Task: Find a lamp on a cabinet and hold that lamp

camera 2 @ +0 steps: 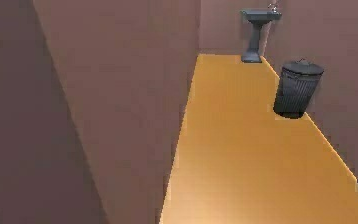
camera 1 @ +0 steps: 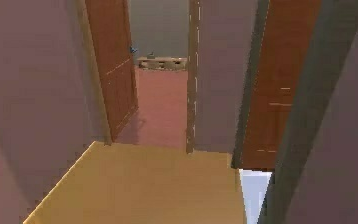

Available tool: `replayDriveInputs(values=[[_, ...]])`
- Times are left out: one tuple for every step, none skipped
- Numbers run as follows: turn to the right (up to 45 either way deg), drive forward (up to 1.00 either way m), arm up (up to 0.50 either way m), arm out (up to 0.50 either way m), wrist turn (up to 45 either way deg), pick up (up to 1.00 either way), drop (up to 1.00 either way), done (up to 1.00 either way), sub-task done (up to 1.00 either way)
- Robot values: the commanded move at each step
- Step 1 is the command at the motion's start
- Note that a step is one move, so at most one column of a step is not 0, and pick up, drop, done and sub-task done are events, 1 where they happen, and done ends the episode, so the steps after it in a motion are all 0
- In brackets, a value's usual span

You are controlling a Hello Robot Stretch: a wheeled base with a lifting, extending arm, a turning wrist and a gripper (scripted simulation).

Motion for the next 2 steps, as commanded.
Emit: replayDriveInputs(values=[[0.0,1.0,0.0,0.0,0.0,0.0,0.0,0.0,0.0],[42.0,0.0,0.0,0.0,0.0,0.0,0.0,0.0,0.0]])
